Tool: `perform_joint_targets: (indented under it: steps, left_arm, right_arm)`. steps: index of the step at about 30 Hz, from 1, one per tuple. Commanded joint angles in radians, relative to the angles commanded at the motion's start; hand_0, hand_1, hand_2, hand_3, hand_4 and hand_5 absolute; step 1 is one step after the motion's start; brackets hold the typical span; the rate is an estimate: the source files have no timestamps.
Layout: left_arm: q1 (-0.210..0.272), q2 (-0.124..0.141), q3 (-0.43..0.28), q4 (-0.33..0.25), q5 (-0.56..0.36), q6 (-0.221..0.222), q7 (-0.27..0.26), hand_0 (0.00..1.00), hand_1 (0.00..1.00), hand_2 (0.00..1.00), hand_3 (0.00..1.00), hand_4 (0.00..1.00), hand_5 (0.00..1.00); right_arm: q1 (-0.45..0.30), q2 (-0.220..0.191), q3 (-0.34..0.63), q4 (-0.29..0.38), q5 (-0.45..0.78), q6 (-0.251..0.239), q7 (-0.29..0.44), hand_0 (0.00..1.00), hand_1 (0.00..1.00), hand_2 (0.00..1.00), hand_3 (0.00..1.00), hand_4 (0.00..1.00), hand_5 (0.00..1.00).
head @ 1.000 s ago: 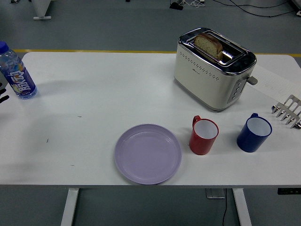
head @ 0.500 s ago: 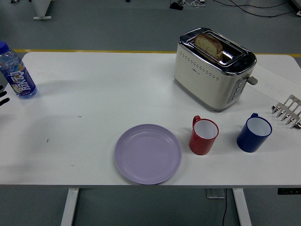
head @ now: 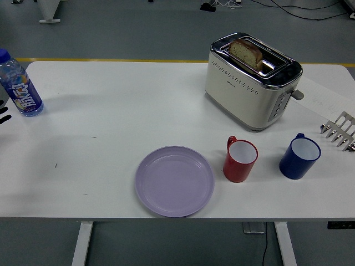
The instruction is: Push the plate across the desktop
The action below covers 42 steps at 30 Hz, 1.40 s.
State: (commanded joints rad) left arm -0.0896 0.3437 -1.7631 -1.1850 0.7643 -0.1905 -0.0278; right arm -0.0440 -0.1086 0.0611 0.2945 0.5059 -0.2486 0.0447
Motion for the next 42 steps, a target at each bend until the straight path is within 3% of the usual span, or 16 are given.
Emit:
perform_joint_targets:
  steps: [42]
  left_arm:
    - [-0.003,-0.005,-0.014,0.001,0.005,0.0,-0.011,0.65,0.719,0.702,0.676,0.574,0.998]
  right_arm:
    - [0.014,-0.006,-0.006,0.001,0.002,0.0,0.004,0.564,0.554,0.667,0.594,0.32,0.434]
